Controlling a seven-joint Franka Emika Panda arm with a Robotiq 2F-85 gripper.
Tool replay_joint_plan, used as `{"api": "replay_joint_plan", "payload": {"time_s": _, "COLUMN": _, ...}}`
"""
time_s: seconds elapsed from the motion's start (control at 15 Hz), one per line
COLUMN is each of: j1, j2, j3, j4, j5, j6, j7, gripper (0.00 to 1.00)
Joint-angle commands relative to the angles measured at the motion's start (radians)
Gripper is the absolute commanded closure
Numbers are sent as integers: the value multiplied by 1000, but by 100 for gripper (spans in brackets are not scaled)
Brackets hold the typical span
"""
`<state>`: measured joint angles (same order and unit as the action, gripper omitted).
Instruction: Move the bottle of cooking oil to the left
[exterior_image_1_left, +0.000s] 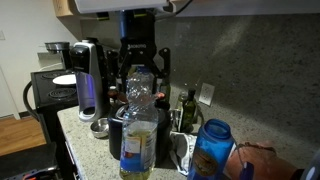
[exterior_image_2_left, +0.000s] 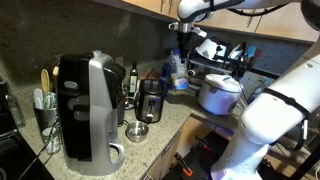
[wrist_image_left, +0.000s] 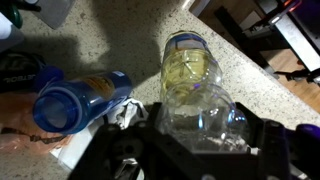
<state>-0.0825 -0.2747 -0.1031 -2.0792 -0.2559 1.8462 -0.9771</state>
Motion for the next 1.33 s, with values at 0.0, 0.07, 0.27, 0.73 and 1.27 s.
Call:
{"api": "replay_joint_plan", "payload": {"time_s": 0.0, "j1": 31, "j2": -17, "j3": 15, "j4": 45, "j5": -7, "j6": -99, "j7": 16, "gripper": 54}}
{"api": "replay_joint_plan", "payload": {"time_s": 0.07, "j1": 40, "j2": -18, "j3": 15, "j4": 46, "j5": 1, "j6": -110, "j7": 9, "gripper": 54}}
{"api": "replay_joint_plan", "payload": {"time_s": 0.27, "j1": 65, "j2": -18, "j3": 8, "j4": 41, "j5": 41, "j6": -115, "j7": -18, "gripper": 54}}
{"api": "replay_joint_plan", "payload": {"time_s": 0.73, "j1": 142, "j2": 17, "j3": 19, "j4": 44, "j5": 171, "j6": -166, "j7": -263, "gripper": 54}}
{"api": "replay_joint_plan", "payload": {"time_s": 1.27, "j1": 177, "j2": 82, "j3": 68, "j4": 78, "j5": 187, "j6": -309, "j7": -391, "gripper": 54}}
